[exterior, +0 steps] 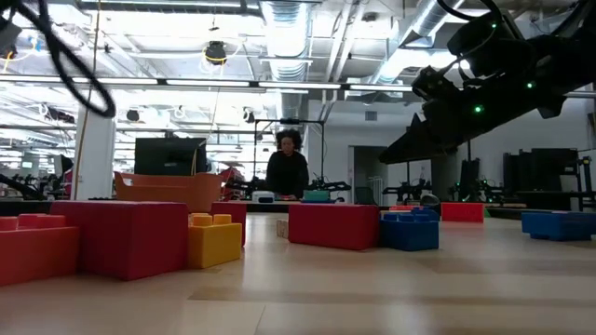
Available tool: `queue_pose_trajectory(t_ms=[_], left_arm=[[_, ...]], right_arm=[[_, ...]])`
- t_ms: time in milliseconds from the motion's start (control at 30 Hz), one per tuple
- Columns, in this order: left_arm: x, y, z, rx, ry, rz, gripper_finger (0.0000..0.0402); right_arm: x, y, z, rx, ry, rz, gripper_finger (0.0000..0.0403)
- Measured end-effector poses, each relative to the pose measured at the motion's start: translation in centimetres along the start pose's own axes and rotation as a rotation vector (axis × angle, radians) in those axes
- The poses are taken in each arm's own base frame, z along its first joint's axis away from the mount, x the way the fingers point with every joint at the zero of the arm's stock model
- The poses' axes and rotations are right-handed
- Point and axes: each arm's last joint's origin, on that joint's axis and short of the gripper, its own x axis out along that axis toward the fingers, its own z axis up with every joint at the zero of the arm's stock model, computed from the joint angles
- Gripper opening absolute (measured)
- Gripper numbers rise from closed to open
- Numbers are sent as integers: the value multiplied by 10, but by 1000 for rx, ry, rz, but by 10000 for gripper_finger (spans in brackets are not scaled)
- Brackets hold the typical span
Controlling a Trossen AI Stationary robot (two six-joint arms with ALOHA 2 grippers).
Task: Sort blocks by size
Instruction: Put the large red block into the transparent bin, then put the large brown block into the transparent bin
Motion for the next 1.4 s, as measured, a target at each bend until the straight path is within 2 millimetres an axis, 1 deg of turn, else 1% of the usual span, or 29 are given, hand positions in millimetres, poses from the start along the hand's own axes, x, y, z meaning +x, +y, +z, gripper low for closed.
queue_pose_trajectory(t_ms=[167,267,400,533,633,767,867,1000,1100,1300,1400], left_arm=[[2,-2,2,1,2,-25,189],[1,-2,4,29,26,-37,204],[-4,-2,13,63,49,-61,205],[-20,-7,28,102,-44,-138,201],[-29,-8,36,125,-88,-164,200],[-31,-9,45,122,-106,-196,200],[-26,-19,58,168,-161,-258,200],[-9,-42,76,321,-194,-250,200],[-2,-57,84,480,-198,-208,200],[0,-77,91,856,-219,-149,200],[3,-81,91,980,-235,-128,200]], right_arm=[[0,0,0,1,-1,0,260],[0,0,0,1,-2,0,260],[0,0,0,1,-3,0,260],[0,0,0,2,-3,0,260],[0,0,1,2,-5,0,260],[0,0,0,2,-4,0,260],[0,0,0,2,-4,0,260],[0,0,0,2,-4,0,260],[0,0,0,2,-4,0,260],[0,0,0,2,-3,0,260],[0,0,0,1,-3,0,260]])
